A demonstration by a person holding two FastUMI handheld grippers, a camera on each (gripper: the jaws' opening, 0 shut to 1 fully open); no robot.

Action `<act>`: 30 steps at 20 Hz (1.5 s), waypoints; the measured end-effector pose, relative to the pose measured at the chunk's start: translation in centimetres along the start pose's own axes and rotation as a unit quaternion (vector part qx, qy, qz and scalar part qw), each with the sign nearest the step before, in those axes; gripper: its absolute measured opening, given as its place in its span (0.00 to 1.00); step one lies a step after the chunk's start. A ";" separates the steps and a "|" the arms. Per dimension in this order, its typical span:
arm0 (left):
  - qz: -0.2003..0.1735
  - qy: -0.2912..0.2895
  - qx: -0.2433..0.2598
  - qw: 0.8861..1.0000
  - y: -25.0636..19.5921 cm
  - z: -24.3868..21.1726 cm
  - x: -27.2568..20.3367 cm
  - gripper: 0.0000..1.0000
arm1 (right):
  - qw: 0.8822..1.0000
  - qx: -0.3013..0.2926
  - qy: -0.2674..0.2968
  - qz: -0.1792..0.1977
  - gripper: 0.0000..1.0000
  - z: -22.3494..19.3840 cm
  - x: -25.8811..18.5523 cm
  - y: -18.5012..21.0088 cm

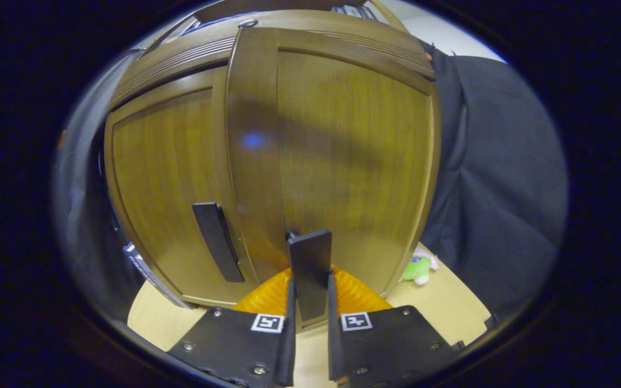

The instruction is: Open the right door of the double-door shoe cabinet with the right hand, and open the left door with the left hand.

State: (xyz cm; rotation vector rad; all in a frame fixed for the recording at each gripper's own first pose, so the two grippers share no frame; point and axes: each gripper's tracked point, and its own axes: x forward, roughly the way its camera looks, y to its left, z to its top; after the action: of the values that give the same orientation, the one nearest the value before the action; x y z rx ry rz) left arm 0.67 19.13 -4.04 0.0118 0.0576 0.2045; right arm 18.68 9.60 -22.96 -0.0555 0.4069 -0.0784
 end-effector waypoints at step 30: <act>-0.121 0.040 -0.018 0.992 -11.8 -3.4 -0.6 0.97 | 0.994 0.062 0.030 -0.087 0.22 0.3 0.4 -1.0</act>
State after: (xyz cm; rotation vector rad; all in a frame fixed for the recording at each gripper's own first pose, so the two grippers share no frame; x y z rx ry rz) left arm 2.26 7.43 -7.61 -0.0400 0.1342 -0.0365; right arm 19.08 8.63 -22.72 0.0333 0.4552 -0.2779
